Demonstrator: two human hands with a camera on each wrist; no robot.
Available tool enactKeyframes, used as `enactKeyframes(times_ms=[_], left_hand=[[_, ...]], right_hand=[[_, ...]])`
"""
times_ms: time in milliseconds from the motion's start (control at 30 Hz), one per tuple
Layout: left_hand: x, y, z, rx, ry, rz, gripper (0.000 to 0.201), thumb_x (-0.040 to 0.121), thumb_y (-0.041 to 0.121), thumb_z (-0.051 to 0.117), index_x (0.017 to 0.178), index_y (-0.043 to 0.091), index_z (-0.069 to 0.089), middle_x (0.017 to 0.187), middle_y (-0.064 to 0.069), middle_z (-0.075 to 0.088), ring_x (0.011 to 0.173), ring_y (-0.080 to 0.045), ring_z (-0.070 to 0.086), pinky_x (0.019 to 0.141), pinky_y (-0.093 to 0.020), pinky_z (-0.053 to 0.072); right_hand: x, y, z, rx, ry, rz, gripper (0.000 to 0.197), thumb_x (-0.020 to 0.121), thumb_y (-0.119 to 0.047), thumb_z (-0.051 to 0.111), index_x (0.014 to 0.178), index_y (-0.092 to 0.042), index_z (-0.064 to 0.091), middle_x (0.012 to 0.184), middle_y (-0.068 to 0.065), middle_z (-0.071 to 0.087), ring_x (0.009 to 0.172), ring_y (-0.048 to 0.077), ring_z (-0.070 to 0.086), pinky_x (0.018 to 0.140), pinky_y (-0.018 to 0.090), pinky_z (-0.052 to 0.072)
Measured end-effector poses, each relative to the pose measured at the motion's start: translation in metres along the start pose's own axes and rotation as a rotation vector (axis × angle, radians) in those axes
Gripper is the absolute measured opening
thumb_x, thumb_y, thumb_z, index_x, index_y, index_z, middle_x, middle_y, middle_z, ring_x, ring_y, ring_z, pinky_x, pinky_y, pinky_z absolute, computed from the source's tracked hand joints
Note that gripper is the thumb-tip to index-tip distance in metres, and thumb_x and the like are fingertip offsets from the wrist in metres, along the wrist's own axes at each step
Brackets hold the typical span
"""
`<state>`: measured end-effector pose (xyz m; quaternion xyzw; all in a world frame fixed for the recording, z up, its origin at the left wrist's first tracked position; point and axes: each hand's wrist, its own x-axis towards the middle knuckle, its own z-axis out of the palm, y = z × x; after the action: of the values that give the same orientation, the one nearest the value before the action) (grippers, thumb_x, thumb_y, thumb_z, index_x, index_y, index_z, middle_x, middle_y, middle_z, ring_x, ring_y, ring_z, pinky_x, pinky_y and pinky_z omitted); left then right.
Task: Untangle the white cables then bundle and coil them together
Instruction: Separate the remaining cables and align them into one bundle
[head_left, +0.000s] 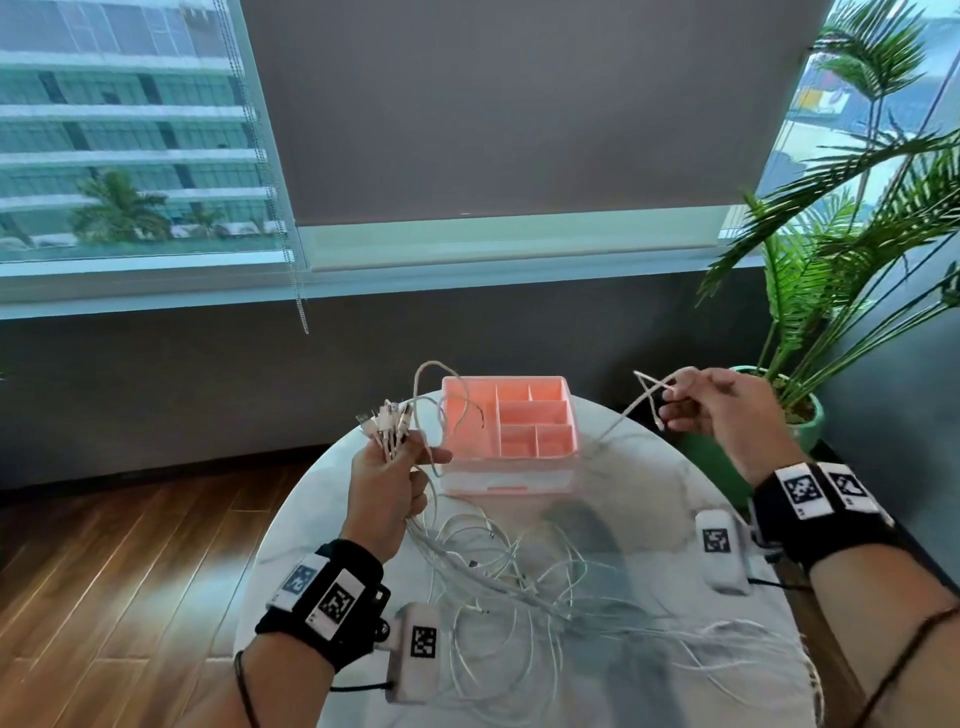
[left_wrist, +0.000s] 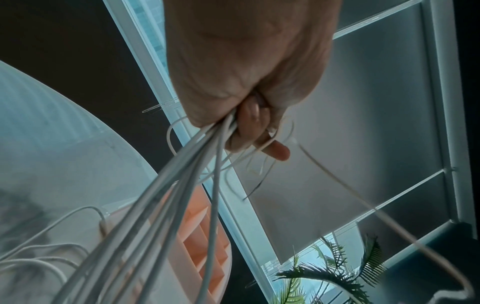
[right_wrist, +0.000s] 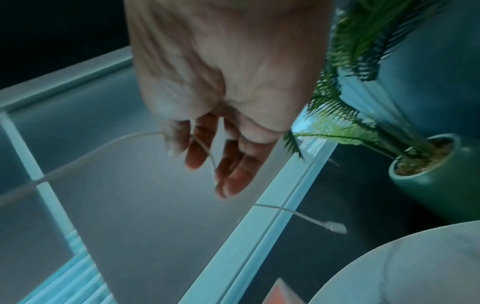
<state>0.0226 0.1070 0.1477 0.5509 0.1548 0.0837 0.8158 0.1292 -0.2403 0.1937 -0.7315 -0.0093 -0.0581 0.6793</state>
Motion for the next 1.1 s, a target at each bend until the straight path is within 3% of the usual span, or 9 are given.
enactKeyframes(times_ms=[267, 333, 433, 567, 700, 800, 933, 1033, 1100], left_hand=[[-0.001, -0.004, 0.005, 0.033, -0.047, -0.004, 0.015, 0.102, 0.016, 0.054, 0.091, 0.01, 0.046, 0.093, -0.023, 0.074, 0.038, -0.007, 0.021, 0.036, -0.018, 0.018], [-0.003, -0.002, 0.007, 0.038, -0.064, -0.01, 0.016, 0.102, 0.018, 0.055, 0.089, 0.013, 0.047, 0.096, -0.022, 0.075, 0.039, -0.007, 0.02, 0.038, -0.02, 0.016], [-0.005, -0.004, 0.008, 0.059, -0.081, -0.025, 0.015, 0.101, 0.023, 0.057, 0.101, 0.008, 0.053, 0.097, -0.019, 0.076, 0.041, -0.008, 0.019, 0.04, -0.023, 0.016], [-0.005, -0.009, 0.013, 0.06, -0.11, -0.044, 0.017, 0.1, 0.022, 0.058, 0.107, 0.005, 0.059, 0.09, -0.019, 0.074, 0.041, -0.007, 0.021, 0.038, -0.02, 0.017], [-0.007, -0.012, 0.022, 0.089, -0.162, -0.063, 0.02, 0.1, 0.022, 0.058, 0.107, 0.004, 0.062, 0.084, -0.015, 0.073, 0.041, -0.007, 0.022, 0.039, -0.019, 0.018], [-0.01, -0.012, 0.027, 0.096, -0.211, -0.066, 0.024, 0.1, 0.022, 0.059, 0.111, 0.001, 0.063, 0.08, -0.013, 0.07, 0.043, -0.008, 0.023, 0.039, -0.02, 0.018], [-0.013, -0.01, 0.033, 0.084, -0.219, -0.054, 0.029, 0.098, 0.023, 0.061, 0.113, -0.002, 0.061, 0.08, -0.013, 0.07, 0.042, -0.008, 0.024, 0.038, -0.019, 0.019], [-0.014, -0.008, 0.028, 0.091, -0.173, -0.042, 0.026, 0.099, 0.023, 0.06, 0.112, 0.0, 0.06, 0.081, -0.011, 0.072, 0.042, -0.007, 0.024, 0.039, -0.019, 0.017], [-0.013, -0.007, 0.021, 0.089, -0.141, -0.041, 0.022, 0.1, 0.023, 0.059, 0.108, 0.003, 0.059, 0.083, -0.012, 0.072, 0.041, -0.006, 0.023, 0.037, -0.019, 0.018]], right_hand=[[0.0, 0.096, -0.193, -0.228, 0.617, 0.303, 0.018, 0.083, -0.023, 0.062, 0.07, -0.01, 0.064, 0.079, 0.023, 0.068, 0.053, 0.015, 0.07, 0.055, 0.033, 0.06], [-0.009, 0.137, -0.231, -0.392, 0.669, 0.464, 0.019, 0.08, -0.025, 0.058, 0.084, -0.009, 0.068, 0.088, 0.023, 0.064, 0.077, 0.03, 0.072, 0.074, 0.044, 0.059], [-0.031, 0.186, -0.249, -0.82, 0.508, 0.577, 0.038, 0.087, -0.032, 0.061, 0.118, -0.011, 0.07, 0.115, 0.005, 0.07, 0.111, 0.026, 0.066, 0.086, 0.029, 0.051], [-0.049, 0.161, -0.173, -0.649, 0.43, 0.522, 0.028, 0.087, -0.003, 0.058, 0.107, -0.011, 0.075, 0.111, 0.014, 0.072, 0.1, 0.034, 0.066, 0.088, 0.033, 0.047], [-0.047, 0.105, -0.055, -0.566, 0.015, 0.163, 0.02, 0.086, 0.0, 0.069, 0.096, -0.017, 0.071, 0.1, 0.01, 0.074, 0.087, 0.022, 0.067, 0.074, 0.019, 0.051], [-0.051, 0.061, 0.027, -0.526, -0.27, -0.051, 0.022, 0.089, -0.014, 0.071, 0.108, -0.024, 0.066, 0.109, -0.004, 0.07, 0.095, 0.002, 0.064, 0.085, 0.02, 0.051], [-0.071, 0.022, 0.109, -0.637, -0.588, -0.193, 0.041, 0.093, -0.04, 0.066, 0.129, -0.023, 0.06, 0.126, -0.012, 0.06, 0.11, 0.001, 0.055, 0.093, 0.023, 0.042], [-0.074, 0.02, 0.131, -0.567, -0.675, -0.166, 0.021, 0.101, -0.022, 0.054, 0.116, -0.013, 0.064, 0.098, -0.003, 0.07, 0.073, 0.004, 0.064, 0.073, 0.026, 0.052], [-0.067, 0.024, 0.122, -0.594, -0.635, -0.197, 0.019, 0.101, -0.014, 0.05, 0.106, -0.01, 0.068, 0.094, -0.009, 0.069, 0.073, -0.005, 0.06, 0.073, 0.021, 0.048]])
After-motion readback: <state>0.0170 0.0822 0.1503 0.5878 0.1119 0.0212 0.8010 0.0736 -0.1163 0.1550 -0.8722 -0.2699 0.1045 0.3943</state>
